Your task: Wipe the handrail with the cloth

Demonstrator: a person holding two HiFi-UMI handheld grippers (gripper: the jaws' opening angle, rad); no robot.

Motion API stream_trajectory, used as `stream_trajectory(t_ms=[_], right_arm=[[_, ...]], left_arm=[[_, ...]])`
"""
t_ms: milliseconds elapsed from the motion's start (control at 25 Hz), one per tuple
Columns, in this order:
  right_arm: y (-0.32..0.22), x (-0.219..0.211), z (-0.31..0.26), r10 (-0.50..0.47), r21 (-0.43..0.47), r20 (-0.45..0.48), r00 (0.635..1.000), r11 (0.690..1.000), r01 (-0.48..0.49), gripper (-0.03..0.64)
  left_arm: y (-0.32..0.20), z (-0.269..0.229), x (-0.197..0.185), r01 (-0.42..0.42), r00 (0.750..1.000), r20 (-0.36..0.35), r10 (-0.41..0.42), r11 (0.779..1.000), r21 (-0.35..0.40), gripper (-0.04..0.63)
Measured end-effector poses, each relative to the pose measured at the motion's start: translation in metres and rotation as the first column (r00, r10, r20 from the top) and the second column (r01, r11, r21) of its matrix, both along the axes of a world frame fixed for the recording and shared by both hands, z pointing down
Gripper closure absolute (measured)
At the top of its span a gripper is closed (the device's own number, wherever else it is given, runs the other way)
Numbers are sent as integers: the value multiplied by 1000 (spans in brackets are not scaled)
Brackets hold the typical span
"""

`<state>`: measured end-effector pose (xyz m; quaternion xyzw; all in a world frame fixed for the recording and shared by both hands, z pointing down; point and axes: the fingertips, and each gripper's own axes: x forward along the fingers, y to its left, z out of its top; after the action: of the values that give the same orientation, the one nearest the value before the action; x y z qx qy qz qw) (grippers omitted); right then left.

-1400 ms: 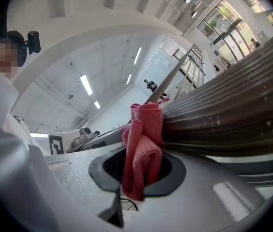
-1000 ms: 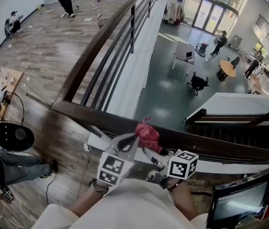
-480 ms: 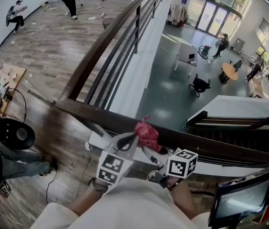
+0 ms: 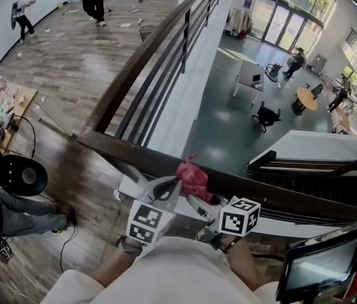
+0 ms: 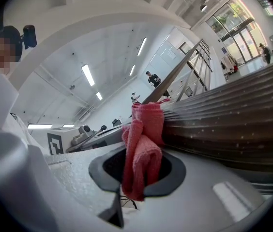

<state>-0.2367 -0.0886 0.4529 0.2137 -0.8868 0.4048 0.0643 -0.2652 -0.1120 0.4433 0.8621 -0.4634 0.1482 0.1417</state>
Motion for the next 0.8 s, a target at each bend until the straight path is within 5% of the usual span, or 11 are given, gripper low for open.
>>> stream_trajectory(t_ms=[800], right_arm=[[1,5,-4,-13,21,16,1000,1000,12,554]], left_arm=[[-3,0,-1,43,999,-4,-43,999,12,591]])
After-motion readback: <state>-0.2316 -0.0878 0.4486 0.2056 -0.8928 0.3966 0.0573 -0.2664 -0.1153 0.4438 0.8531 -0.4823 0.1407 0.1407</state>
